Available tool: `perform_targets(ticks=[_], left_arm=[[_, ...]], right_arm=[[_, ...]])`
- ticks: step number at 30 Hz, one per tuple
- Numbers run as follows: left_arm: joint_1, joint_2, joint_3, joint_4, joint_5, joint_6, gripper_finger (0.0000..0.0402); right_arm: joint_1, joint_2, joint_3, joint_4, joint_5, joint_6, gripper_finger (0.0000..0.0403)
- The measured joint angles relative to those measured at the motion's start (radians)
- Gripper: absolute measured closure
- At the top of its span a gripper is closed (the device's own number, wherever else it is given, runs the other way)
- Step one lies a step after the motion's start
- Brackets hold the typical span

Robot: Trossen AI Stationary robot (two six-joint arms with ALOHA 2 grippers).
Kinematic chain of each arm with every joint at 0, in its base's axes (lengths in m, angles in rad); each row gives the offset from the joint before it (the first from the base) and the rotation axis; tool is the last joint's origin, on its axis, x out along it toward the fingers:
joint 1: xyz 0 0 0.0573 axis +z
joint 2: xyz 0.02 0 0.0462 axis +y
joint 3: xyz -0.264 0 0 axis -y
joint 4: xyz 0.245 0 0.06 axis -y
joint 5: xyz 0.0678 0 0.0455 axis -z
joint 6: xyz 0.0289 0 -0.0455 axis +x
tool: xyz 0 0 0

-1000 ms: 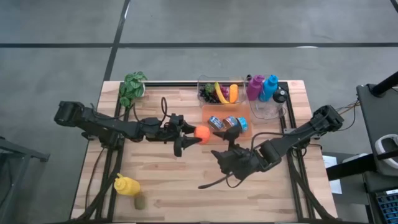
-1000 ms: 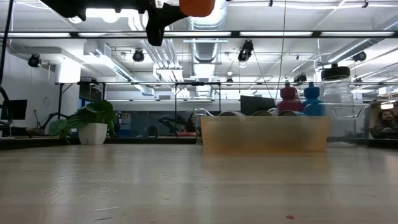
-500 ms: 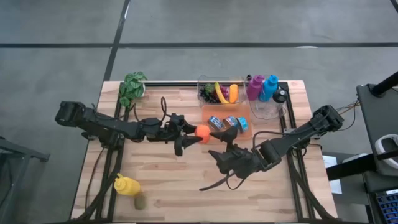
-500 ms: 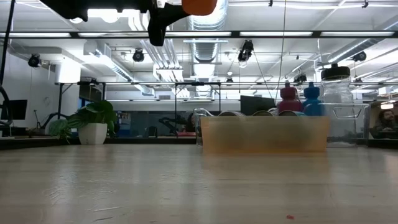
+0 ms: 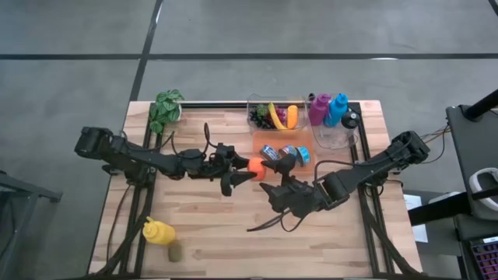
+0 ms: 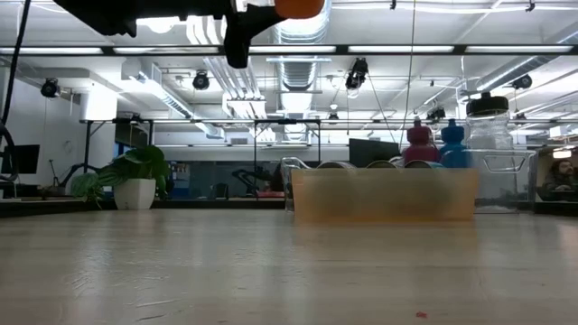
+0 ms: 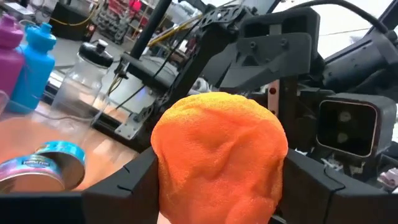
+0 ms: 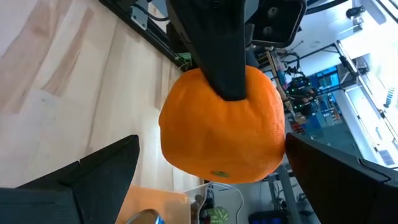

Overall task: Pick & Place Food Item
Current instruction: Put the orange into the left transparent bin

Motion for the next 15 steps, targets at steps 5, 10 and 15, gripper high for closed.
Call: perform_targets(ticks=[5, 10, 15], left_arm=[[-0.002, 0.001, 0.0, 0.01, 0.0, 0.0, 0.0159], [-0.019, 0.005, 0.0, 0.038, -0.001, -0.001, 0.0159], [-0.029, 0.047, 0.0, 0.128, -0.001, -0.018, 0.016]], right_arm=[[0.0, 0.0, -0.002, 0.011, 0.001, -0.003, 0.0003], [-0.002, 0.0, -0.003, 0.021, 0.001, -0.018, 0.0003], [-0.003, 0.0, -0.004, 0.027, 0.001, -0.028, 0.0003]])
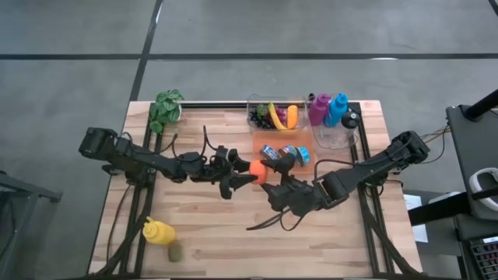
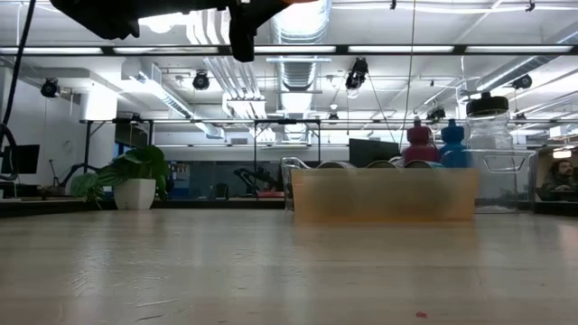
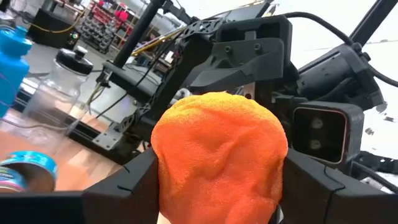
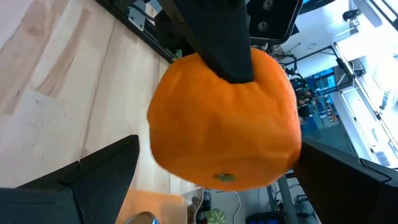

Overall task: Pick & Place Food Item
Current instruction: Put the orange into the left transparent bin

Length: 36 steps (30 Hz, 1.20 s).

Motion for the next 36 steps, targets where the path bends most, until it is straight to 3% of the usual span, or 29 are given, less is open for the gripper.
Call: perform_targets(ticks=[13, 33, 36], left_arm=[[-0.006, 0.078, 0.047, 0.026, 0.006, -0.007, 0.016], [-0.006, 0.079, 0.046, -0.01, 0.012, -0.004, 0.016], [-0.005, 0.079, 0.046, -0.011, 0.012, -0.004, 0.016]], right_arm=[[0.001, 0.0, 0.0, -0.001, -0.003, 0.0, 0.0003], [0.002, 0.001, -0.002, -0.002, -0.015, 0.002, 0.0003], [0.001, 0.001, -0.002, 0.002, -0.015, -0.063, 0.0003]])
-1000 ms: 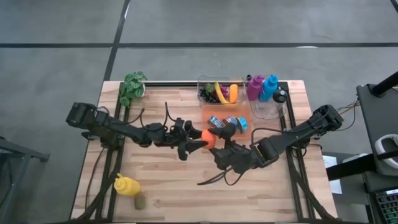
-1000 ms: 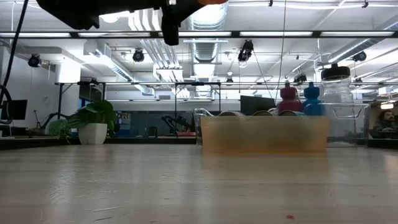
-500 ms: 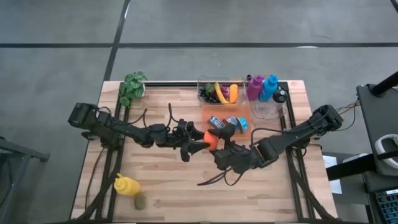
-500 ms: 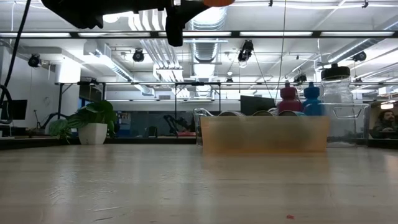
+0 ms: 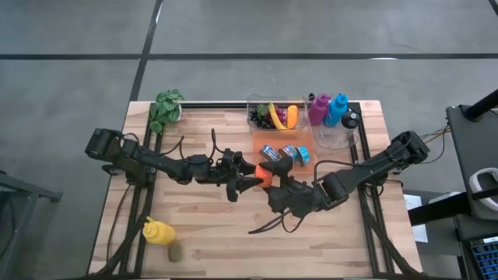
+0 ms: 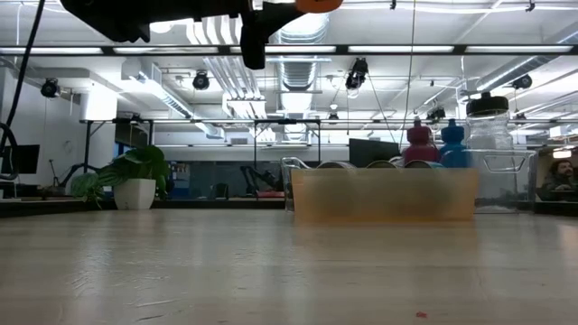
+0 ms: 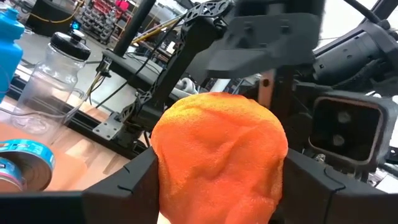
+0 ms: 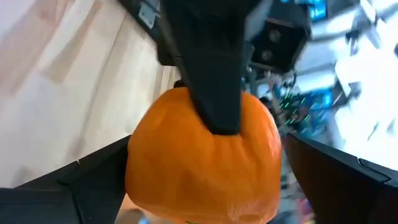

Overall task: Pick & Place Food Item
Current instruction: Put the orange into the left transparent bin

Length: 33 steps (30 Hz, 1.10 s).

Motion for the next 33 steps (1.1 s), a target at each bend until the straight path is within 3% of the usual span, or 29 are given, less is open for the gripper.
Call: perform_targets(ticks=[4, 8, 15, 24, 33], left_arm=[[0.0, 0.0, 0.0, -0.003, -0.003, 0.0, 0.0158], [0.0, 0.0, 0.0, -0.002, -0.003, 0.0, 0.0159], [0.0, 0.0, 0.0, -0.002, 0.001, 0.0, 0.0159], [-0.001, 0.002, 0.003, -0.004, 0.009, 0.0, 0.016], [-0.001, 0.002, 0.003, -0.003, 0.009, -0.004, 0.0159]], right_arm=[[0.0, 0.0, 0.0, 0.0, 0.0, -0.178, 0.0003], [0.001, 0.0, 0.0, 0.0, 0.0, -0.236, 0.0003], [0.001, 0.0, 0.0, -0.003, 0.0, -0.131, 0.0003], [-0.001, -0.001, 0.0, 0.001, -0.095, 0.055, 0.0003], [-0.001, -0.001, 0.0, 0.0, -0.098, 0.083, 0.0003]])
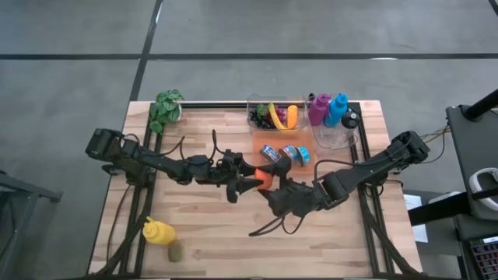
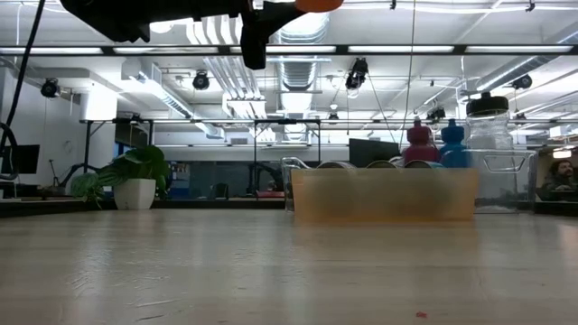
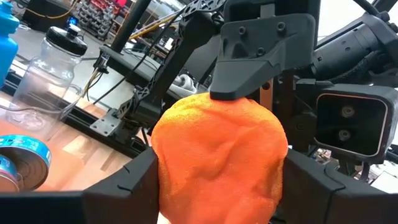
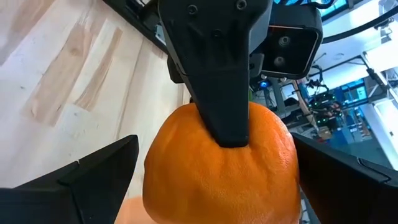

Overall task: Pick & Place Food Item
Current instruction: Put the orange into the left transparent bin

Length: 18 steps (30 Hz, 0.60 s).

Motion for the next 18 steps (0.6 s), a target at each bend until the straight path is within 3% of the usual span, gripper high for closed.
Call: perform_targets(ticks=[18], left_arm=[[0.0, 0.0, 0.001, 0.0, 0.0, -0.029, 0.016]], right_arm=[[0.0, 0.0, -0.001, -0.001, -0.004, 0.082, 0.0003]])
